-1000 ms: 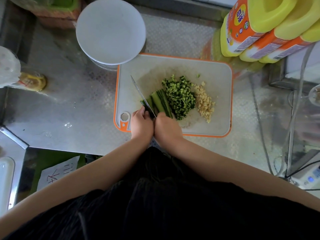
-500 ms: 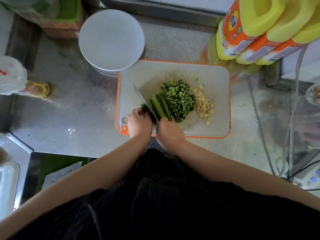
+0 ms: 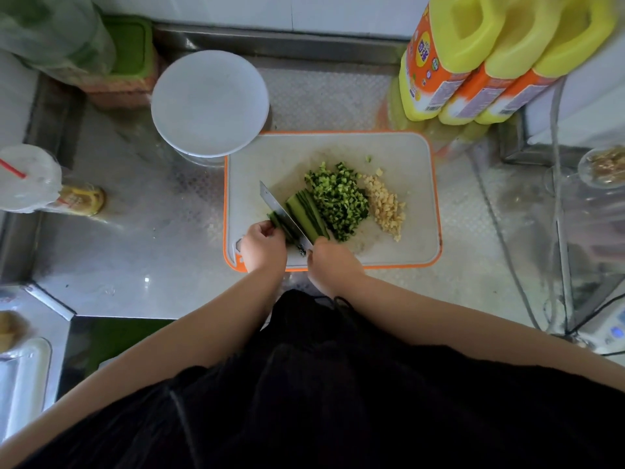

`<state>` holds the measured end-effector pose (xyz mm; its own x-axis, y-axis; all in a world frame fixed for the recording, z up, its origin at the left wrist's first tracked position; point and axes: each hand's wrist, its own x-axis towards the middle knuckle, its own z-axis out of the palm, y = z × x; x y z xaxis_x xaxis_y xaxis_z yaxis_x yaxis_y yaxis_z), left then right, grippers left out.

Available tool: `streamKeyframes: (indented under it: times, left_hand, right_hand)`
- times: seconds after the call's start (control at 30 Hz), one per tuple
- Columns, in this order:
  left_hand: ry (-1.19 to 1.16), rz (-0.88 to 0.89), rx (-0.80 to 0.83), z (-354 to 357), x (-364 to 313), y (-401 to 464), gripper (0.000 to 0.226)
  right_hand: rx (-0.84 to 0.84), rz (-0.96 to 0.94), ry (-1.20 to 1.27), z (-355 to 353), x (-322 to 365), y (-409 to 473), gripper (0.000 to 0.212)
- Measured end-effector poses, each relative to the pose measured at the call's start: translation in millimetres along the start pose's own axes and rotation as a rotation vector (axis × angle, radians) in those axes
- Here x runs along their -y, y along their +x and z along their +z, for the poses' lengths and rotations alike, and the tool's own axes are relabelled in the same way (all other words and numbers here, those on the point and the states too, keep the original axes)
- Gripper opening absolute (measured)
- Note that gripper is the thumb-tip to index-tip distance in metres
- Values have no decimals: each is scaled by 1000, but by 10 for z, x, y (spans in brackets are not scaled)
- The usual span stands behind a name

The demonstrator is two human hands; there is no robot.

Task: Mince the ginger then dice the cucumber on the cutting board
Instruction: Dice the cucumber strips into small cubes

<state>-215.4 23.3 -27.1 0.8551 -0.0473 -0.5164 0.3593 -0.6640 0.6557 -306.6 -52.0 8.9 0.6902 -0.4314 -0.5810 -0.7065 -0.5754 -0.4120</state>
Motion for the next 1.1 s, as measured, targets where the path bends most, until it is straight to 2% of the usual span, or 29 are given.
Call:
streamKeyframes:
  times: [0.1,0.27,0.4,0.53,0.67,0.73,0.87,0.97,1.1]
  left_hand:
    - [27,-7,-36,-59,9,-8,26]
    - [49,3,-7,-103,63,16,24]
    - [60,-12,8,-64,-6,72,22]
    - [-118,-71,103,27,-121,47,12]
    - [-240,-122,200,44,-182,6,16]
    - [-104,18,243,-4,-129,39,21]
    - [531,553,254,-171,-85,117,41]
    - [890,896,304,-234,-136,181,53]
    - [1091,1205,343,-242,-223,370,57]
  right_hand:
    - [2,14,18,-10,-9,20,16]
    - [15,-14,97,-118,-39,33,19]
    - [-73,-54,179,-254,-144,-5,31]
    - [-195,-46,272,-405,-222,-46,25]
    - [-230,-8,343,-444,-338,-67,26]
    - [-220,7,352,-432,-385,-75,27]
    - [-229,18,368,-427,-437,-114,25]
    - [-248,-3,362,-448,-469,-127,24]
    - [-260,7,348,-447,-530,-134,25]
